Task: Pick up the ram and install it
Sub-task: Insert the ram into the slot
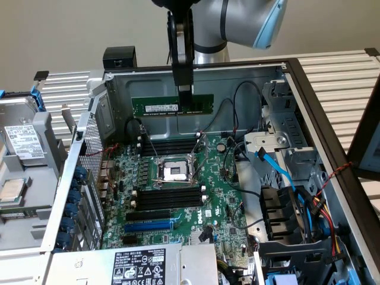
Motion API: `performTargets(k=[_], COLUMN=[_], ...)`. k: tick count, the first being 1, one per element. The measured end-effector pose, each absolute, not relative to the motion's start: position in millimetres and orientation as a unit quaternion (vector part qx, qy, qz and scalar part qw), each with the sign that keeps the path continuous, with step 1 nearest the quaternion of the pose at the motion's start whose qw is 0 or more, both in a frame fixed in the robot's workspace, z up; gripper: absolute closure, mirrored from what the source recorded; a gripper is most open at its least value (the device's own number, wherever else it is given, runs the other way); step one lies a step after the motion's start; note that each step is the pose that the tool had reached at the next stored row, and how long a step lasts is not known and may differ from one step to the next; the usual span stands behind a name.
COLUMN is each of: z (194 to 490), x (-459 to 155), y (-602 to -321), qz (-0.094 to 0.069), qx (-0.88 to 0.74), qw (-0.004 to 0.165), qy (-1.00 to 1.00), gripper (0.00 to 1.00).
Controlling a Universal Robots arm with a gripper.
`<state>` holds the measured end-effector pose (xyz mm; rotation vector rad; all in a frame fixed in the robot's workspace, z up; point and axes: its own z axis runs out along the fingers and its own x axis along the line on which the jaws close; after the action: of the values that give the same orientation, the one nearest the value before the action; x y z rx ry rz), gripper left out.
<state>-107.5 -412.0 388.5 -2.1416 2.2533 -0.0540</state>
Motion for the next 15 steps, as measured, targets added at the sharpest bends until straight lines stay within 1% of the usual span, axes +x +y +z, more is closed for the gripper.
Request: performTargets(k=[15], z=[361.3], x=[-107.6], y=[-410.2], qz=[-0.018], qx=[-0.678], qw=[0.016], qy=[0.735], gripper=[0.88])
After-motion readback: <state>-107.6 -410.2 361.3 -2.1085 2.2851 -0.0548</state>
